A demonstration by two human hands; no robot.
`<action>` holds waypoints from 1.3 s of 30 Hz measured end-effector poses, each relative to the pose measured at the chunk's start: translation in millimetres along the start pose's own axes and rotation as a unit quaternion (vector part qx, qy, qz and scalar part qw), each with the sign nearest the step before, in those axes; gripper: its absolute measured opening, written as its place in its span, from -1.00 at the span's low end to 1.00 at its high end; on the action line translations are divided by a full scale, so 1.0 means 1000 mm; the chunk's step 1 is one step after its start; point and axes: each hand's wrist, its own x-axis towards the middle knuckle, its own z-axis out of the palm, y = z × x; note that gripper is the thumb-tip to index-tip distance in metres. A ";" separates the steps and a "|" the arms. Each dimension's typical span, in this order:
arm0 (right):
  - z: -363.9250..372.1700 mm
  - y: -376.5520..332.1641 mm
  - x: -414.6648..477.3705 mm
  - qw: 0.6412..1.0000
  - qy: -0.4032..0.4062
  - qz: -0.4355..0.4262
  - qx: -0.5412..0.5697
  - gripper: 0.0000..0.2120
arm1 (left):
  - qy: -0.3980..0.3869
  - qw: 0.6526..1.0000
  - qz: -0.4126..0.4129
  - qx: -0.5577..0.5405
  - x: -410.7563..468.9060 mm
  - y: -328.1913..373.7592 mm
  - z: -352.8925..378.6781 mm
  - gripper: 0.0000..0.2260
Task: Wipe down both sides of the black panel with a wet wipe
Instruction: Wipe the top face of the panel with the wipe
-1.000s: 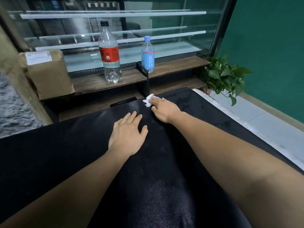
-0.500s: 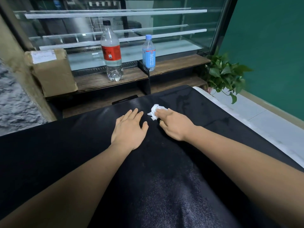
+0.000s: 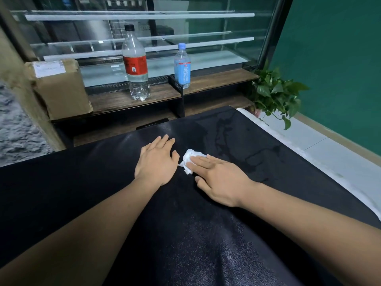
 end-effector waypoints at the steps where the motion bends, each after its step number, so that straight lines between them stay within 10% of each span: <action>1: 0.001 0.001 0.002 1.000 0.008 0.006 0.001 -0.51 | -0.001 1.000 -0.001 -0.002 0.000 0.000 0.000 -0.49; 24: -0.002 0.073 0.077 0.983 -0.027 0.180 0.024 -0.70 | -0.001 1.000 -0.001 0.007 0.001 0.000 0.001 -0.48; 39: -0.002 0.007 -0.015 0.995 0.013 0.082 0.052 -0.61 | -0.001 1.000 -0.003 0.009 0.001 0.001 0.000 -0.49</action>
